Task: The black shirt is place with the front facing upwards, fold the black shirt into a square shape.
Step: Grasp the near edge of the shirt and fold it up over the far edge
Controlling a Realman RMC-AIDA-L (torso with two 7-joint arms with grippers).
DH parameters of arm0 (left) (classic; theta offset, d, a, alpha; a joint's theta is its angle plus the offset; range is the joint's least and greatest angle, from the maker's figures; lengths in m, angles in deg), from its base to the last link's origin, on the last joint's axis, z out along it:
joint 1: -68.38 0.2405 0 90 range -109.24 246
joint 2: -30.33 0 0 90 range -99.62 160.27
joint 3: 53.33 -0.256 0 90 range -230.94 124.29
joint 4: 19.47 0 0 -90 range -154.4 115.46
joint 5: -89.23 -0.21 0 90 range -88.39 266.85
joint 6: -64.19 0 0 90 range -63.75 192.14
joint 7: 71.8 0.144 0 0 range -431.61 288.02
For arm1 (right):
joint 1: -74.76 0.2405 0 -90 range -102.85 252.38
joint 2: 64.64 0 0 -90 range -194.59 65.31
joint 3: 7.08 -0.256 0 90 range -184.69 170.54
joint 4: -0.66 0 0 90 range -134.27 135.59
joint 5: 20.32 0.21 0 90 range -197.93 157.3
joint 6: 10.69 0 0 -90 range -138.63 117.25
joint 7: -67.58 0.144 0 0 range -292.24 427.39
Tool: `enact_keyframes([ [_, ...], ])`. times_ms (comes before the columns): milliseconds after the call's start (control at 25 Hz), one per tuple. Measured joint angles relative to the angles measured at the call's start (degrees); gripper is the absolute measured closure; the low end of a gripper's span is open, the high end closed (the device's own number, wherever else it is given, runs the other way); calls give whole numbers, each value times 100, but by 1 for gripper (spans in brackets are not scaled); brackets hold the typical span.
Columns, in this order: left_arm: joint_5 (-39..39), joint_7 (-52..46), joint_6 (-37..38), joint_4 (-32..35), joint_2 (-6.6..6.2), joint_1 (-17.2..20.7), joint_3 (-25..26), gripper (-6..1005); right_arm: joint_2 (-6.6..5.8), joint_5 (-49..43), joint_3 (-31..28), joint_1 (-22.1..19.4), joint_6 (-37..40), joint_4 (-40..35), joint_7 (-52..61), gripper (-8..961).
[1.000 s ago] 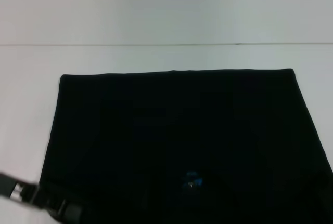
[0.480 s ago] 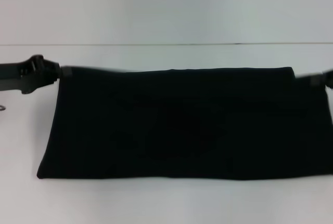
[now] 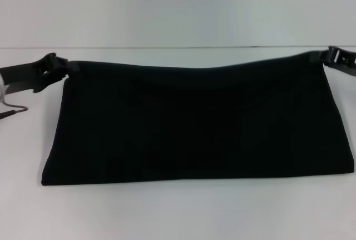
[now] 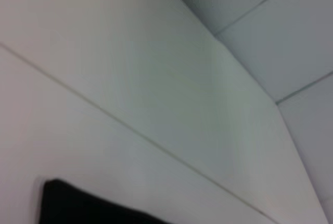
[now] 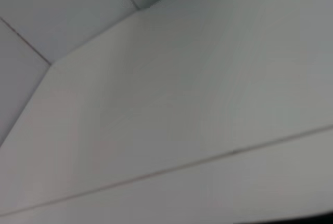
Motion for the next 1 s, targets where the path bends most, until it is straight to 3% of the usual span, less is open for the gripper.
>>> enact_keyframes([
  [200, 109, 152, -382, -2, 103, -113, -35, 955, 112, 122, 44, 184, -501, 106, -153, 850],
  [360, 121, 225, -821, -3, 261, -188, -196, 951, 242, 126, 317, 285, -1188, 311, -209, 841],
  [600, 171, 506, -2076, -24, 675, -293, -280, 945, 532, 246, 591, 327, -2192, 453, -642, 827],
  [760, 838, 1229, -2895, -30, 1038, -307, -278, 942, 579, 1056, 595, 294, -2585, 765, -1521, 818],
  [880, 1144, 1582, -2923, -99, 1082, -283, -280, 939, 566, 1439, 588, 236, -2698, 885, -1891, 774],
  [1000, 1276, 1765, -2923, -267, 1025, -276, -281, 818, 564, 1516, 561, 165, -2714, 892, -1923, 655],
])
